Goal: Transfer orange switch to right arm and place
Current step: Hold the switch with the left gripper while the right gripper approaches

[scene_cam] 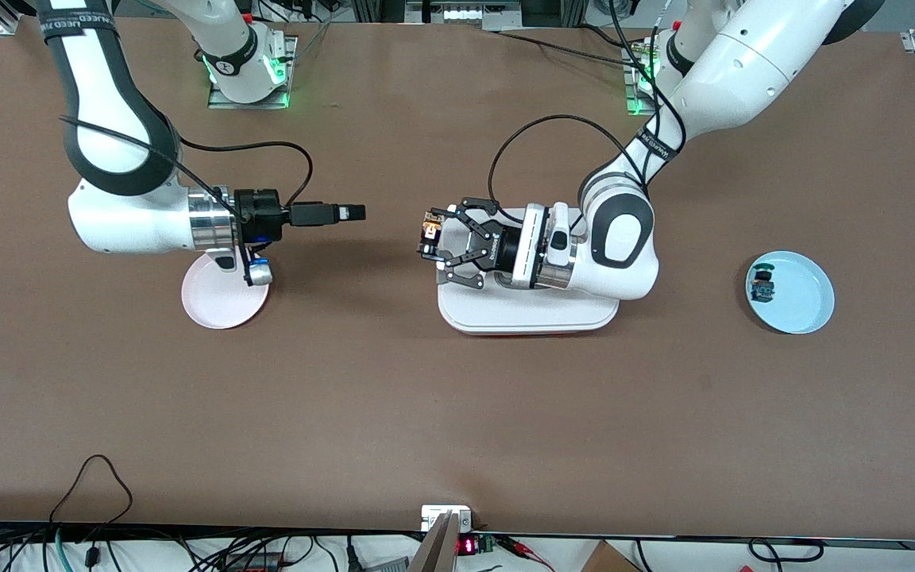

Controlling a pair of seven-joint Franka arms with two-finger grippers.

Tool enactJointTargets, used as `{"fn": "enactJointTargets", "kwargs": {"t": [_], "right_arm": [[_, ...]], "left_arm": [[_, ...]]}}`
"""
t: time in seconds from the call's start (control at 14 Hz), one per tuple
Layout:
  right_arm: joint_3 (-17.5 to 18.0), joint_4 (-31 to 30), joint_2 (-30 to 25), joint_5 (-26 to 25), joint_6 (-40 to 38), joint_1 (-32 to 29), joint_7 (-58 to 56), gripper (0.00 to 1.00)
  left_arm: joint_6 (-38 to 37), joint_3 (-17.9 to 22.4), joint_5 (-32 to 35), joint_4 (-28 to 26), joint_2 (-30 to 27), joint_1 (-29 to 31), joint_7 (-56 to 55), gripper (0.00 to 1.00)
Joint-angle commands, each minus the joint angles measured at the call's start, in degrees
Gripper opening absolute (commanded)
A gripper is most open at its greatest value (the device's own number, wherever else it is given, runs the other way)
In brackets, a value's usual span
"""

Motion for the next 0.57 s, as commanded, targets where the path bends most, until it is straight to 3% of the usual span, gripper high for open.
{"fn": "enactJointTargets", "kwargs": {"t": [0.0, 0.29, 0.5], "right_arm": [[-0.3, -2.1, -0.2, 6.6, 3.9, 1.5, -2.1, 1.0], [-0.1, -6.4, 0.4, 18.2, 8.0, 4.3, -8.6, 1.0], [-0.1, -7.0, 1.4, 20.3, 9.1, 5.8, -10.7, 1.0]], "left_arm": [[0.6, 0.1, -2.4, -0.6, -0.9, -0.4, 2.7, 0.0], [0.6, 0.1, -2.4, -0.6, -0.9, -0.5, 2.7, 0.0], [0.6, 0.1, -2.4, -0.6, -1.0, -0.6, 2.7, 0.0]]}}
